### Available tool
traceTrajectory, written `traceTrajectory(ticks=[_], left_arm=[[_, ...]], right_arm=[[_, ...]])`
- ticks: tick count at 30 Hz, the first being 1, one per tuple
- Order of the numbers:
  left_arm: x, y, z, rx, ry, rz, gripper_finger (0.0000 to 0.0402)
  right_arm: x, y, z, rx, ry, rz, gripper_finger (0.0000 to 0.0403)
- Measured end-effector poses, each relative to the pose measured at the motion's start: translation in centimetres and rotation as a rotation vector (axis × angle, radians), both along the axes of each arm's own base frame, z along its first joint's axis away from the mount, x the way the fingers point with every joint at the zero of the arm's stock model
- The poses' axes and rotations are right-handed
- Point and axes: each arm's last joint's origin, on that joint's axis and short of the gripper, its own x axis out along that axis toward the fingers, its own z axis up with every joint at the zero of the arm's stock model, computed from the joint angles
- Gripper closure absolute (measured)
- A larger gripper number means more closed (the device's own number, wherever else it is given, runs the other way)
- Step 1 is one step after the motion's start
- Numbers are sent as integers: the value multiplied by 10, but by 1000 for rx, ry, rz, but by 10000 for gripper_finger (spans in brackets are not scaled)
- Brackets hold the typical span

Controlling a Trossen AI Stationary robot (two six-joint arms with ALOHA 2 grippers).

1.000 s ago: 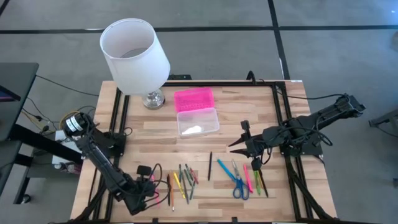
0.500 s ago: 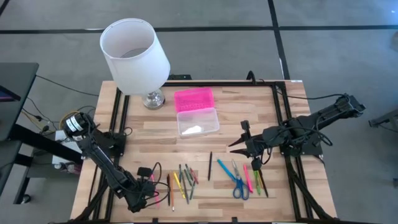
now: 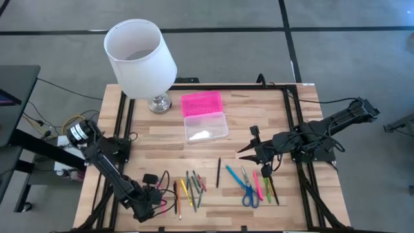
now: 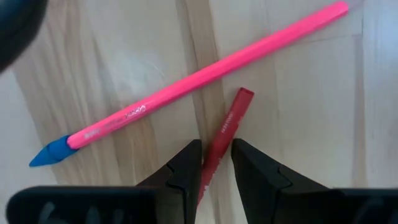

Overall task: Pick & place school supplies into a supply box
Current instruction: Put the red crayon into the pink supply box

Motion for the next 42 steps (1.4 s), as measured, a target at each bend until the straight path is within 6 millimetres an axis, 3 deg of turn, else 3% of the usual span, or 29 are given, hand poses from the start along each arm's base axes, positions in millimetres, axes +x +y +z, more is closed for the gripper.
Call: traceTrajectory(ticks=[17, 28, 42], left_arm=[[17, 24, 5, 5, 111, 187, 316], [17, 25, 5, 21, 119, 60, 387], [17, 25, 5, 14, 125, 84, 391]], right_arm=[[-7, 16, 0, -1, 1, 73, 310], [-9, 17, -3, 7, 32, 67, 310], [-9, 17, -3, 7, 32, 67, 310]])
